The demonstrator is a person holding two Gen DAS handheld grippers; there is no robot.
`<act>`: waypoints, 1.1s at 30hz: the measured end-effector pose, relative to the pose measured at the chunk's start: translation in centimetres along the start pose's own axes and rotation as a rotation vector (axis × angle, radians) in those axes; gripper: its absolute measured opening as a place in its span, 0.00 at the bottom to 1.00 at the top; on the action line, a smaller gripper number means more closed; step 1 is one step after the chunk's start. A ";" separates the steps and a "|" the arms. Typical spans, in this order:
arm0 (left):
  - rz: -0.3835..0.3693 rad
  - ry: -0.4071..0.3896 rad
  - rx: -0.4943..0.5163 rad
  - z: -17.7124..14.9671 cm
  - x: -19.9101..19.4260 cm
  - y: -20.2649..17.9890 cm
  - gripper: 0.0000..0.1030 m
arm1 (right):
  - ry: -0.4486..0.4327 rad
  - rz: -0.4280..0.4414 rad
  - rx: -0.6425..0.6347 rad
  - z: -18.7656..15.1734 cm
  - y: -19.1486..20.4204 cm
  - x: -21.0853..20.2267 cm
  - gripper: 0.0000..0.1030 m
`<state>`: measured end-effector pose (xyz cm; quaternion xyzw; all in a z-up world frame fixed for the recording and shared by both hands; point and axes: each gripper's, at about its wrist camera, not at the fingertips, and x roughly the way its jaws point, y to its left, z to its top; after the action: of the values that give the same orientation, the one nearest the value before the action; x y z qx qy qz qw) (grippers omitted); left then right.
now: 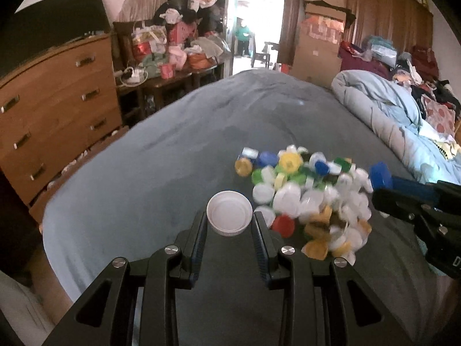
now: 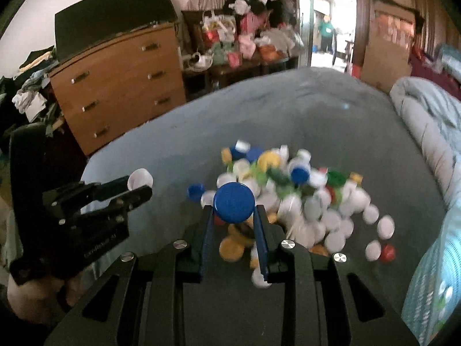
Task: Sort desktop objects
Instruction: 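Carry the white and blue caps over the teal basket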
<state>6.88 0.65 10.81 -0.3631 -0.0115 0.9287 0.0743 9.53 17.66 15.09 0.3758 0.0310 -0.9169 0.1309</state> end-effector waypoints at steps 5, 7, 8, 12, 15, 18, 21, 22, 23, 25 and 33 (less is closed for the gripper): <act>-0.034 -0.055 0.033 2.8 -1.1 -3.0 0.32 | -0.053 -0.070 0.014 1.8 -2.1 -1.6 0.23; -0.055 -0.068 0.044 3.7 -1.5 -4.2 0.32 | -0.075 -0.104 0.025 2.3 -3.1 -2.5 0.23; -0.068 -0.075 0.055 4.2 -1.7 -5.0 0.32 | -0.086 -0.121 0.031 2.5 -3.7 -3.1 0.23; -0.108 -0.099 0.096 5.8 -2.6 -8.0 0.32 | -0.123 -0.185 0.069 2.7 -6.2 -5.4 0.23; -0.138 -0.114 0.126 6.8 -3.3 -10.3 0.32 | -0.143 -0.225 0.107 2.6 -8.1 -7.1 0.23; -0.163 -0.123 0.162 7.5 -3.8 -12.5 0.32 | -0.160 -0.260 0.144 2.4 -10.1 -8.6 0.23; -0.187 -0.128 0.196 8.0 -4.2 -14.7 0.32 | -0.169 -0.285 0.174 2.0 -11.8 -9.8 0.23; -0.198 -0.128 0.209 8.3 -4.3 -15.6 0.32 | -0.174 -0.301 0.180 2.0 -12.2 -10.3 0.23; -0.204 -0.128 0.216 8.4 -4.3 -16.2 0.32 | -0.180 -0.316 0.187 1.8 -12.8 -10.8 0.23; -0.220 -0.132 0.239 8.7 -4.5 -17.8 0.32 | -0.190 -0.339 0.204 1.6 -13.7 -11.7 0.23; -0.281 -0.144 0.324 9.3 -5.4 -23.6 0.32 | -0.201 -0.401 0.261 0.0 -16.7 -14.4 0.23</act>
<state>7.55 23.48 23.01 -0.2740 0.0820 0.9224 0.2595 15.03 36.87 24.43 0.2829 -0.0270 -0.9535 -0.1007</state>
